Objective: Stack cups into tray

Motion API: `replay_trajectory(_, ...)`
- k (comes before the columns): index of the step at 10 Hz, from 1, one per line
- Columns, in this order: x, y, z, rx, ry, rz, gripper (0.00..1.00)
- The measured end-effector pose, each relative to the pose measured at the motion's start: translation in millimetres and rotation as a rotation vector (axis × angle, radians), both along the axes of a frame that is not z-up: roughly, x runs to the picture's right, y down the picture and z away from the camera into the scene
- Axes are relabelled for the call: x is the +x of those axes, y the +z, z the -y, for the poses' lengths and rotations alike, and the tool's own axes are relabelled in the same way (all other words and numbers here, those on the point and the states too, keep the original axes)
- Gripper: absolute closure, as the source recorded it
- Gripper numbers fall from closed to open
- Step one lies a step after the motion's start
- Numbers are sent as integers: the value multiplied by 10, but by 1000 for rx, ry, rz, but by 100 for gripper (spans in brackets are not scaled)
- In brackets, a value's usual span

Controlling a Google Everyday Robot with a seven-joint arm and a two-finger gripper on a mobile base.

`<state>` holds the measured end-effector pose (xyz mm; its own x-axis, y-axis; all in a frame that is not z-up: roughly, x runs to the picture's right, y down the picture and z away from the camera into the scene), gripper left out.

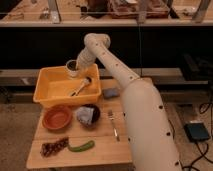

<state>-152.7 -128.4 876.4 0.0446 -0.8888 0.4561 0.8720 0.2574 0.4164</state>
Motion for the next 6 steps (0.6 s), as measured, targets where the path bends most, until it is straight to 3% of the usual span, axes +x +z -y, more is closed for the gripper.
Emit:
replay_trajectory(3,-204,46,-143,-26,-41,7,85)
replay_trajectory(6,-373,294,-319,-56,-54,-14,85)
